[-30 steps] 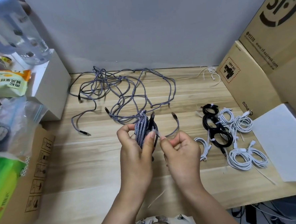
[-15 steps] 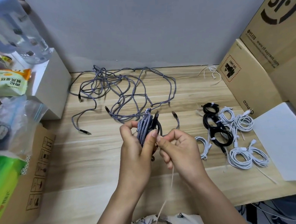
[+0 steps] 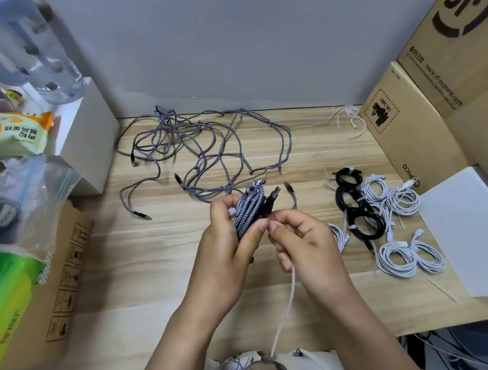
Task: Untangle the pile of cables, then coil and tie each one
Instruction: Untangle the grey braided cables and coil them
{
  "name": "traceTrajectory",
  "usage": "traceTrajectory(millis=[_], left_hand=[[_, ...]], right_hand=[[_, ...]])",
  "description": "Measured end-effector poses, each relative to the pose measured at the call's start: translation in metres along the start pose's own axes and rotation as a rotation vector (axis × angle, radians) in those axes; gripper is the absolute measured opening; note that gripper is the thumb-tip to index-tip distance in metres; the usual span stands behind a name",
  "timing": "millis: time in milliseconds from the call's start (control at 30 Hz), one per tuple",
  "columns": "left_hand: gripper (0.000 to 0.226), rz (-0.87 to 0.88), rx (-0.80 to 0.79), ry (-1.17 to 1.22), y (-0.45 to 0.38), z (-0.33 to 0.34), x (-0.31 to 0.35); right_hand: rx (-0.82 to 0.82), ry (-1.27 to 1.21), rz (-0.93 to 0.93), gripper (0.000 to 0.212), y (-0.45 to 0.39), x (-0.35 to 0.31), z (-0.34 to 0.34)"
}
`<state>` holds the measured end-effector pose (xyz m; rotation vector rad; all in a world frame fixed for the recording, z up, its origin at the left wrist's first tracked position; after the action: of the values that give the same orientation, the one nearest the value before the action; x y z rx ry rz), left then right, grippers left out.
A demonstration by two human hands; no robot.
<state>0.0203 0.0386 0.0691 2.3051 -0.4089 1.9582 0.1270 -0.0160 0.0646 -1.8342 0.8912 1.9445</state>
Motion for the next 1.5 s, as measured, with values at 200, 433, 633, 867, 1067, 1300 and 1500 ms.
traceTrajectory(millis=[200, 433, 633, 867, 1067, 1300, 1500], left_hand=[[0.03, -0.09, -0.071, 0.179, 0.0, 0.005, -0.005], [0.016, -0.088, -0.103, 0.086, 0.001, 0.007, -0.008], [0.009, -0.115, 0.003, -0.018, -0.003, 0.0, -0.016], [0.015, -0.046, -0.064, -0.203, 0.003, 0.004, -0.015], [0.027, 0.019, -0.102, -0.31, 0.01, 0.012, -0.009], [0.028, 0.058, -0.192, -0.285, 0.011, 0.019, -0.008], [0.017, -0.079, -0.209, -0.086, 0.008, 0.017, -0.016]], right_hand=[[-0.067, -0.071, 0.079, 0.025, 0.004, -0.003, 0.005], [-0.127, 0.091, 0.076, 0.021, 0.0, 0.001, 0.006], [-0.13, 0.257, 0.068, 0.019, 0.005, 0.01, 0.007], [0.124, 0.711, -0.616, 0.022, 0.011, -0.047, 0.003], [0.075, 0.833, -0.692, 0.023, 0.0, -0.046, 0.021], [0.062, 0.721, -0.73, 0.028, -0.003, -0.047, 0.019], [0.115, 0.72, -0.891, 0.022, 0.011, -0.053, 0.024]])
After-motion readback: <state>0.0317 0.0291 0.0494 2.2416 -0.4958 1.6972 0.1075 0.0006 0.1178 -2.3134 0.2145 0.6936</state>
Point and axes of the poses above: each hand's wrist, its own y-axis away from the middle knuckle, its own z-axis out of the palm, x = y × z, the point moved 9 cm from there along -y, towards the middle knuckle, and after that the axes turned 13 degrees about x, right-handed, at the moved point
